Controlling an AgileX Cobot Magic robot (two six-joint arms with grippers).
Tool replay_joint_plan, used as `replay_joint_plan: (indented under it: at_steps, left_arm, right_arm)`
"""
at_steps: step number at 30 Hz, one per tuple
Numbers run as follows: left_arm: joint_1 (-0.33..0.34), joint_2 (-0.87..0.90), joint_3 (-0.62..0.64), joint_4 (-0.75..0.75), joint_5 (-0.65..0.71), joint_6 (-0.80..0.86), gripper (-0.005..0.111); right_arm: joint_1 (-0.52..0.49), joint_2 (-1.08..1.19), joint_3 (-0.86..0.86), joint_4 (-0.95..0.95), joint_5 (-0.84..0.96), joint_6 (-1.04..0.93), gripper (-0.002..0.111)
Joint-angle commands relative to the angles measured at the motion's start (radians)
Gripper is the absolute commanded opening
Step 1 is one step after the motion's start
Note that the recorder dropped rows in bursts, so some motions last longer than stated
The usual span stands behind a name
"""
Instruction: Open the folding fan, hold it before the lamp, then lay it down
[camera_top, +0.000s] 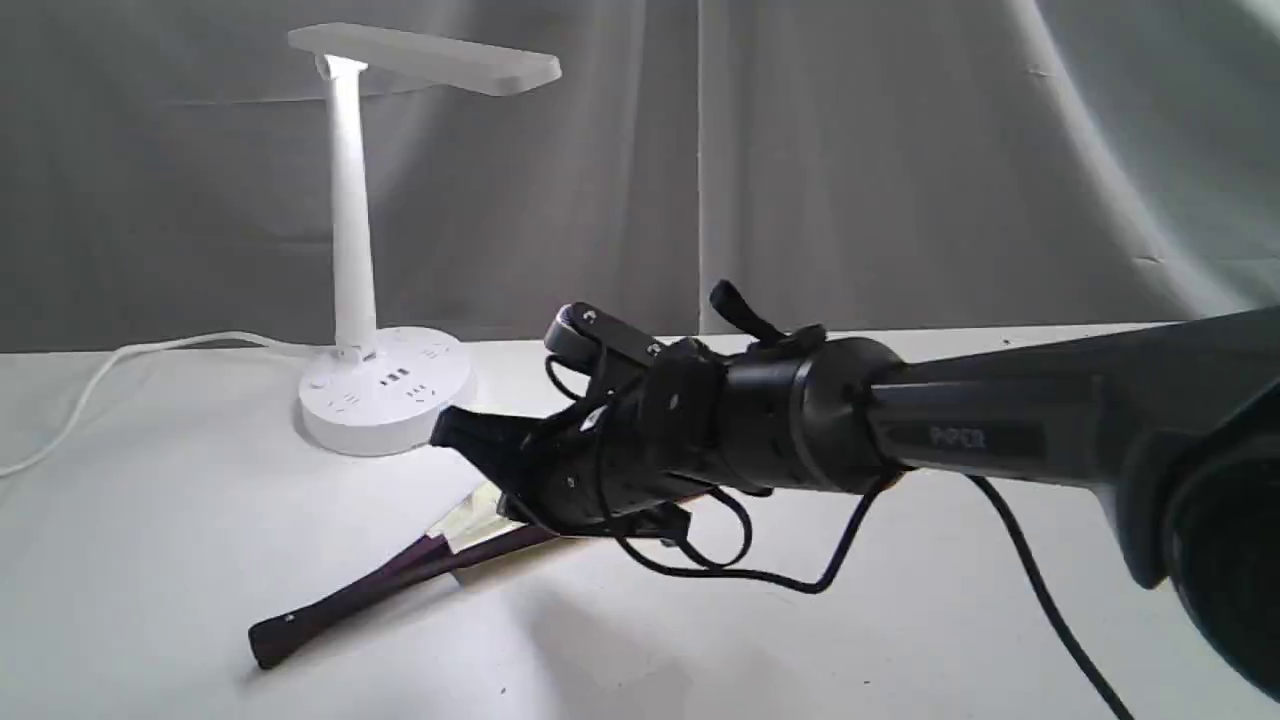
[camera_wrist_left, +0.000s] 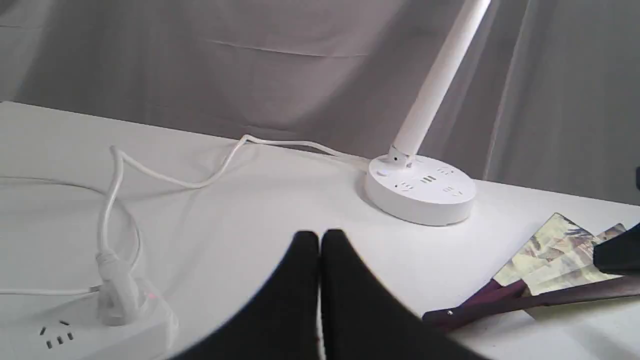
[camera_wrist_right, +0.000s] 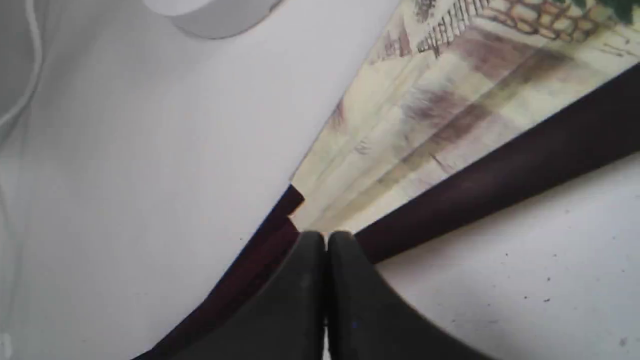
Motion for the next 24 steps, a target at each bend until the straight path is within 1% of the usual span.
replay_joint_plan:
  at_steps: [1, 5, 11, 15, 17, 19, 24]
  left_arm:
    - [0.002, -0.003, 0.005, -0.008, -0.009, -0.002, 0.0]
    - [0.002, -0.003, 0.005, -0.008, -0.009, 0.0, 0.0]
    - [0.002, -0.003, 0.005, -0.008, -0.009, 0.0, 0.0]
    - [0.002, -0.003, 0.005, -0.005, -0.009, 0.0, 0.0]
    - [0.002, -0.003, 0.005, 0.056, -0.009, 0.002, 0.0]
    - [0.002, -0.003, 0.005, 0.093, -0.009, 0.002, 0.0]
    - [0.002, -0.003, 0.005, 0.093, -0.009, 0.002, 0.0]
  right_arm:
    - [-0.003, 0.001, 0.006, 0.007, 0.012, -0.09, 0.0]
    - [-0.003, -0.003, 0.006, 0.007, 0.069, -0.217, 0.0]
    - [-0.004, -0.017, 0.006, 0.005, 0.103, -0.369, 0.0]
    - [-0.007, -0.027, 0.006, -0.008, 0.112, -0.377, 0.0]
    - [-0.017, -0.037, 0.006, -0.009, 0.133, -0.377, 0.0]
    - [-0.033, -0.048, 0.006, -0.009, 0.179, -0.377, 0.0]
    - [-0.089, -0.064, 0.006, -0.034, 0.291, -0.381, 0.0]
